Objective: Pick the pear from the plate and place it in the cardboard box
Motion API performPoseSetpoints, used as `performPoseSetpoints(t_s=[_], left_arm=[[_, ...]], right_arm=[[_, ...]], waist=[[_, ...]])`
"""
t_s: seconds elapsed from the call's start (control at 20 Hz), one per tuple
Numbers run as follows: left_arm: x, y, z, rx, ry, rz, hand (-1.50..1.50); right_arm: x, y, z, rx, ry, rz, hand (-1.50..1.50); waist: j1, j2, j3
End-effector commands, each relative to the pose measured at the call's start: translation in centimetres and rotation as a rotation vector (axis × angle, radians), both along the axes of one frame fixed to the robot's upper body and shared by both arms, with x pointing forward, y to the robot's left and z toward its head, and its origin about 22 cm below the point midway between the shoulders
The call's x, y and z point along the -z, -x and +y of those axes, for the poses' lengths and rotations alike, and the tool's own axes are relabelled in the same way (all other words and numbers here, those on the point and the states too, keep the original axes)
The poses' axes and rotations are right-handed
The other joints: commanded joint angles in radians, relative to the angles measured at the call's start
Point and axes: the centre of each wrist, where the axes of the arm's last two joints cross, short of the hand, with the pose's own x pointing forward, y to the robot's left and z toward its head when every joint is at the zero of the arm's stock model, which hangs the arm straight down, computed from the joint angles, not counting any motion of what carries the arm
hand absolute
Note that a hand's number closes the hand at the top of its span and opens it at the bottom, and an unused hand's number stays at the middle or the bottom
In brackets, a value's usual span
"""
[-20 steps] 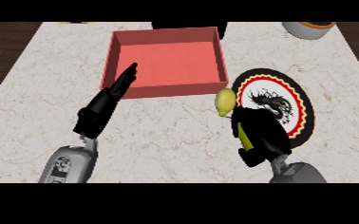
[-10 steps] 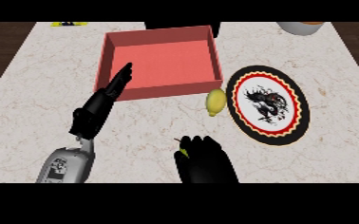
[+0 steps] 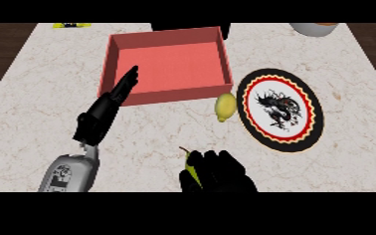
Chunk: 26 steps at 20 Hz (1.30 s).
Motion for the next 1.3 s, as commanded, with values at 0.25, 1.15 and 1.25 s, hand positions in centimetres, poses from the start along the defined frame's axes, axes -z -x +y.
performPoseSetpoints(t_s=[0.25,1.15,1.25], left_arm=[[-0.9,0.6,0.2,0.006,-0.003,-0.004,0.0],[-0.4,0.1,0.6,0.004,-0.02,-0.004,0.0],[0.3,0.5,-1.3,0.019,0.01,-0.005,0.0]], right_arm=[[-5.5,2.4,-0.7,0.068,-0.207,-0.041,1.5],[-10.0,-10.9,-0.1,0.165,-0.307,-0.053,1.5],[-11.6,-12.6,0.7,0.205,-0.284,-0.051,1.5]], waist=[[0.015,0.001,0.0],[0.012,0.009,0.001],[0.016,0.008,0.001]])
